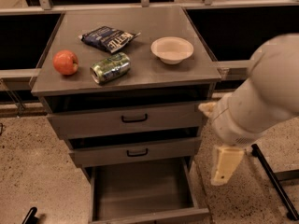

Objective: Close bottom drawer

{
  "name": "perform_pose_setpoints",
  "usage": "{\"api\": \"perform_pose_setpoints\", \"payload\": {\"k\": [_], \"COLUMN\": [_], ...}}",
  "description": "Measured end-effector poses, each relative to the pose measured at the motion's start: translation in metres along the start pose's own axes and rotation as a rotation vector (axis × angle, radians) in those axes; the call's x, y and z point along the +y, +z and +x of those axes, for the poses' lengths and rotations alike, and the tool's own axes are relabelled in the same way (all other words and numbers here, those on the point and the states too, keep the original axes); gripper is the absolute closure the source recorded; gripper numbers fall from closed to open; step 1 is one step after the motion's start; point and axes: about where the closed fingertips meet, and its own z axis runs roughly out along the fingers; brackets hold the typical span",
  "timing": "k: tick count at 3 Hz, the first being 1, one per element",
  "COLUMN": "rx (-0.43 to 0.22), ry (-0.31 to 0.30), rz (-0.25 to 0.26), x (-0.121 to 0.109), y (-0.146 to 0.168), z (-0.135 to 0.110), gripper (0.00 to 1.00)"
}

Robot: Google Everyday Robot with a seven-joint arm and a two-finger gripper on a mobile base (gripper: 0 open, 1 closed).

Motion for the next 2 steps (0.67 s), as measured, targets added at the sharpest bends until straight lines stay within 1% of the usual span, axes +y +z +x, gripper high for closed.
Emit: {"api": "perform_pose_setpoints", "payload": {"k": [1,2], "rx": [0.027,0.045], "ry": [-0.161,-0.193], "rz": [-0.065,-0.079], "x": [0.019,0.037], "y": [0.107,0.143], "z": [-0.014,0.003], "gripper": [0.0,0.0]}}
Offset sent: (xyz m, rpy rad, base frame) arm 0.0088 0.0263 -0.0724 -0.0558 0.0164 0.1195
